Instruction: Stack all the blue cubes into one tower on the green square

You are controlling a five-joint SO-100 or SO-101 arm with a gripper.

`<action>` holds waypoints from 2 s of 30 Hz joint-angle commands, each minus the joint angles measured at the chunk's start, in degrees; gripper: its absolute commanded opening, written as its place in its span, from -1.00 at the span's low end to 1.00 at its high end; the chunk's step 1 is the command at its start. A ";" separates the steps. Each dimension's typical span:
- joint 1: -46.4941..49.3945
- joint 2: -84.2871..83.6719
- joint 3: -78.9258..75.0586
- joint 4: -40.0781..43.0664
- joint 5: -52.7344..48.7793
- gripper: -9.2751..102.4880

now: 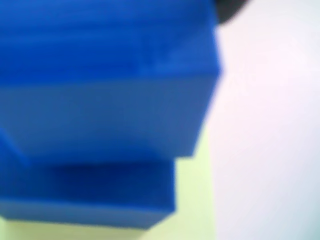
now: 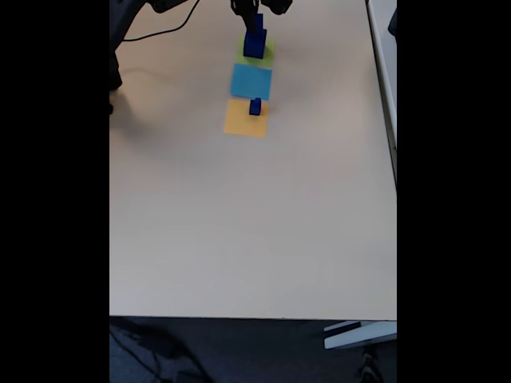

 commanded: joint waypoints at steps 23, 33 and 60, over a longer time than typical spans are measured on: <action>1.58 3.43 -0.88 0.26 2.20 -0.73; 1.49 3.34 -0.79 0.26 2.29 -0.73; 1.32 3.52 -0.44 0.79 2.72 -0.63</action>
